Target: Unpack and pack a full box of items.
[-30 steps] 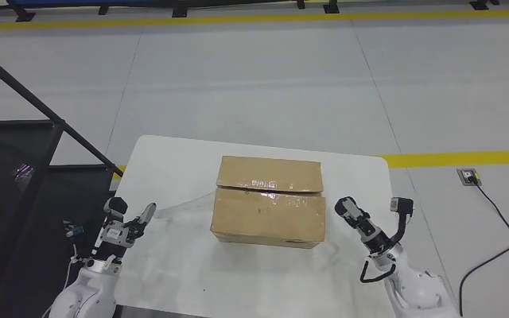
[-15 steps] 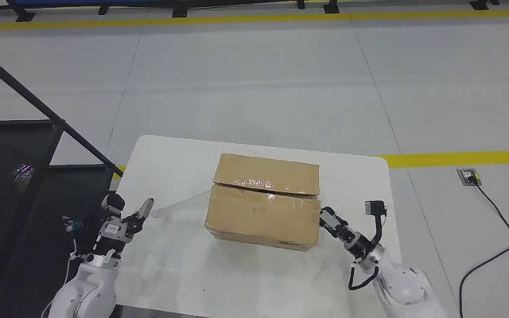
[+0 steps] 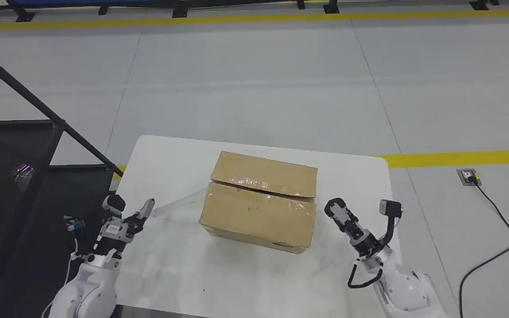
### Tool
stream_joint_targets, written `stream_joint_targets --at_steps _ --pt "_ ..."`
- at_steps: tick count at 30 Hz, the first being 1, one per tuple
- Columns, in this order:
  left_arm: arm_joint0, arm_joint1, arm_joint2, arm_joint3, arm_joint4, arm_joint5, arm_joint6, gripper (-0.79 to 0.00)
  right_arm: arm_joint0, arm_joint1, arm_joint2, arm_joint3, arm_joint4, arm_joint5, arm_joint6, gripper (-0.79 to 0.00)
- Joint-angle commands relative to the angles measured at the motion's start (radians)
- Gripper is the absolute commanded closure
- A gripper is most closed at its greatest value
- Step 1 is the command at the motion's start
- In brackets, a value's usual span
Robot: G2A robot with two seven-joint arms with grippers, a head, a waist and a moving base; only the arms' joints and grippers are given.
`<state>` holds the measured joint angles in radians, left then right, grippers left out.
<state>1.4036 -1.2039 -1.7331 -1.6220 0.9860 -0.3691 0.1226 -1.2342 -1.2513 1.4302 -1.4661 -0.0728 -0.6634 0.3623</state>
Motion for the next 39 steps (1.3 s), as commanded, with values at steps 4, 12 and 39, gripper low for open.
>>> stream_joint_targets --at_steps 4,12,39 --pt "0.000 0.000 0.010 -0.006 0.001 -0.002 0.001 -0.785 0.016 0.003 -0.012 -0.014 0.013 0.024 0.044 -0.785" --pt "0.007 0.000 0.028 -0.016 0.009 -0.006 -0.002 -0.785 0.068 0.006 -0.038 0.026 0.109 0.002 0.144 -0.785" --pt "0.003 0.005 0.055 -0.060 0.004 -0.035 -0.033 -0.785 0.011 0.098 -0.074 -0.073 0.400 -0.297 0.498 -0.785"
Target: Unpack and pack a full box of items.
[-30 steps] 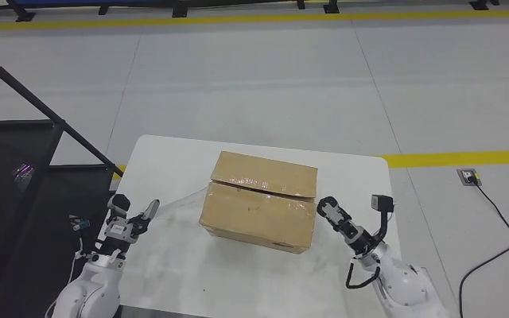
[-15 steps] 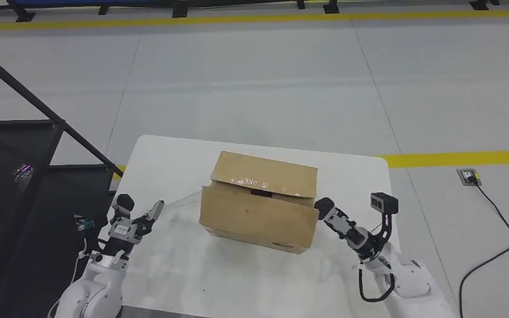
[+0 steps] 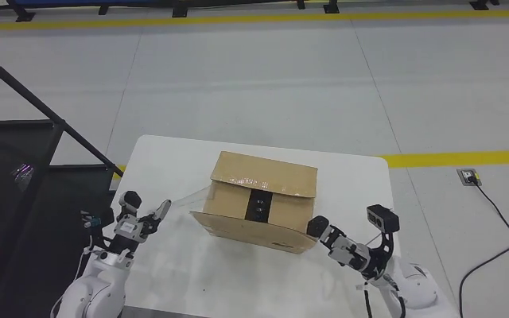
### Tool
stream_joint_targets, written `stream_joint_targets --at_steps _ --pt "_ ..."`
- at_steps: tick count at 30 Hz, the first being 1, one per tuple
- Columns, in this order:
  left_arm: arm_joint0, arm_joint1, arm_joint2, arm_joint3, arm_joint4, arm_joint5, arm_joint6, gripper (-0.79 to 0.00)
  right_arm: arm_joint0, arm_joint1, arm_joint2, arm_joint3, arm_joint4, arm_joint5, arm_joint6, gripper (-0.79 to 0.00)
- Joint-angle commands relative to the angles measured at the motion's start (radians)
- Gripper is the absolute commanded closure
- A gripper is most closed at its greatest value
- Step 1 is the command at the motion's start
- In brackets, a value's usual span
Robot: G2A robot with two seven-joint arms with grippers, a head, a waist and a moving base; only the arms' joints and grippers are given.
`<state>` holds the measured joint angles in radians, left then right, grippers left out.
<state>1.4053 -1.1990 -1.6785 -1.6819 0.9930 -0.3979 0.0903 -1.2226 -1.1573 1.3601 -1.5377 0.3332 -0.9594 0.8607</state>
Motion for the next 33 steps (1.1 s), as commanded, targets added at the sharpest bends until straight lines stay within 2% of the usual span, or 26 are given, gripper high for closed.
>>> stream_joint_targets --at_steps 1,21,26,33 --pt "0.002 0.001 0.002 0.000 -0.009 -0.013 -0.004 -0.785 -0.002 0.008 -0.007 -0.003 -0.014 0.000 0.000 -0.785" --pt "0.036 0.010 0.045 -0.029 0.059 -0.125 -0.003 -0.785 0.002 0.083 -0.110 -0.024 -0.148 -0.024 -0.024 -0.785" --pt "0.050 0.015 0.053 -0.037 0.096 -0.184 -0.012 -0.785 0.006 0.104 -0.133 -0.025 -0.197 -0.031 -0.031 -0.785" --pt "0.061 0.023 0.058 -0.029 0.148 -0.223 -0.028 -0.785 0.004 0.117 -0.158 -0.043 -0.269 -0.053 -0.056 -0.785"
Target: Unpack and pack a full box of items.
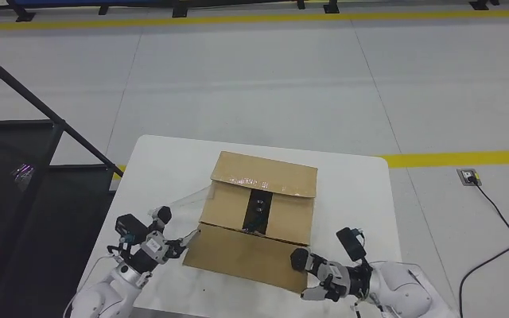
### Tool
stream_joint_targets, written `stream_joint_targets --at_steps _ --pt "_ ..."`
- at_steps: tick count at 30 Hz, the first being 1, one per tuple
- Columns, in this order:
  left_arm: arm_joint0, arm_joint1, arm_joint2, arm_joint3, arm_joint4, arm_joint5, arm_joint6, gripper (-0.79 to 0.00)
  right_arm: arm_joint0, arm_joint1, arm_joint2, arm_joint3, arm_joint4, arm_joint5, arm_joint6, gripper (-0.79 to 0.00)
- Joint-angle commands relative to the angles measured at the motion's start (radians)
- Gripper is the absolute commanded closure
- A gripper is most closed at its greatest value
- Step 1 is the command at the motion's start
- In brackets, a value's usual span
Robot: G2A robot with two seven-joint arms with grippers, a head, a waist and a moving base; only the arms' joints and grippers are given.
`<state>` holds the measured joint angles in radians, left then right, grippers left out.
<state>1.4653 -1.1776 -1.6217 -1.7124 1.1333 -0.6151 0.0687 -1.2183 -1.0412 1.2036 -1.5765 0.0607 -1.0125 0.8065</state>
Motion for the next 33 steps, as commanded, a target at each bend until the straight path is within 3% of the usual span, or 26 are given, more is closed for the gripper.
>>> stream_joint_targets --at_steps 1,5,18,33 --pt "0.003 0.003 0.003 0.004 0.022 -0.014 -0.019 -0.785 -0.001 0.001 -0.003 -0.009 0.014 0.000 -0.011 -0.785" --pt "0.006 0.010 0.014 0.006 0.091 -0.048 -0.065 -0.785 -0.004 0.001 0.006 -0.009 0.029 0.017 -0.068 -0.785" --pt "0.016 0.019 0.025 0.020 0.143 -0.062 -0.066 -0.785 0.111 -0.038 -0.052 -0.011 0.193 0.334 -0.310 -0.785" --pt "0.016 0.019 0.025 0.020 0.143 -0.062 -0.066 -0.785 0.115 -0.038 -0.051 -0.007 0.185 0.342 -0.311 -0.785"
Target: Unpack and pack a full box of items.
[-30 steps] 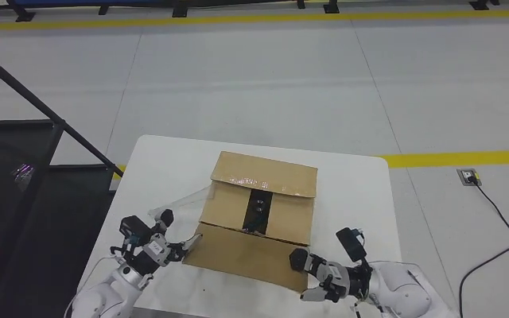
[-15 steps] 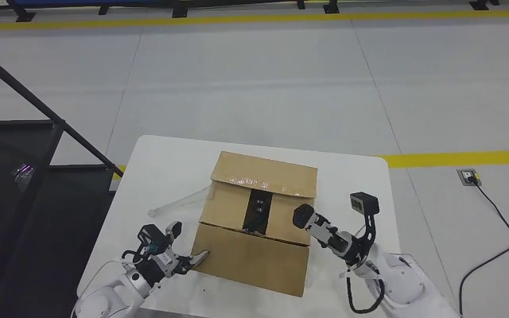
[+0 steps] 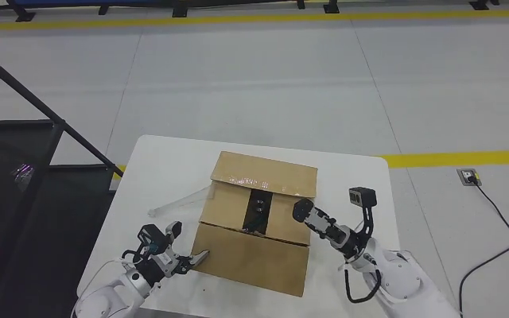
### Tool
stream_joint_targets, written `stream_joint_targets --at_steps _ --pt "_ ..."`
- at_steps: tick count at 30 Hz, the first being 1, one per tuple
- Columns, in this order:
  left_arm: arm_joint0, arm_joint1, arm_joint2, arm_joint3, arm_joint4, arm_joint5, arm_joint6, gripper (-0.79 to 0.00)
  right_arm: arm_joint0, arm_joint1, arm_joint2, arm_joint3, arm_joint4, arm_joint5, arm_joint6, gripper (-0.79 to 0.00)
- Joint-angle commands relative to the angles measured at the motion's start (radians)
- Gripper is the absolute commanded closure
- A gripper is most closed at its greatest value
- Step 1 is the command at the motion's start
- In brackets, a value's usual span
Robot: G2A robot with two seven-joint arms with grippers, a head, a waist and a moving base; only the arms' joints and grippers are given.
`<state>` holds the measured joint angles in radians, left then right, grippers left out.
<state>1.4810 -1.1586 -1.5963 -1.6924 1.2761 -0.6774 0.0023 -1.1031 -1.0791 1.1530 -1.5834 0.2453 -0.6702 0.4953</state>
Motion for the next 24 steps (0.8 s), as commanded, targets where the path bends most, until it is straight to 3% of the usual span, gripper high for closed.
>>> stream_joint_targets --at_steps 1,7,14,24 --pt "0.000 0.000 0.000 0.000 0.000 0.000 0.000 -0.785 0.000 0.000 0.000 0.000 0.000 0.000 0.000 -0.785" --pt "0.001 0.000 0.000 -0.001 0.000 0.003 0.000 -0.785 -0.012 -0.008 -0.023 -0.020 0.001 0.145 -0.037 -0.785" --pt "0.009 0.004 0.001 -0.003 0.003 0.008 0.023 -0.785 0.025 -0.020 -0.047 0.023 0.089 0.334 0.011 -0.785" --pt "0.008 0.005 0.001 0.001 0.003 0.007 0.024 -0.785 0.065 -0.047 -0.069 0.088 0.117 0.385 -0.099 -0.785"
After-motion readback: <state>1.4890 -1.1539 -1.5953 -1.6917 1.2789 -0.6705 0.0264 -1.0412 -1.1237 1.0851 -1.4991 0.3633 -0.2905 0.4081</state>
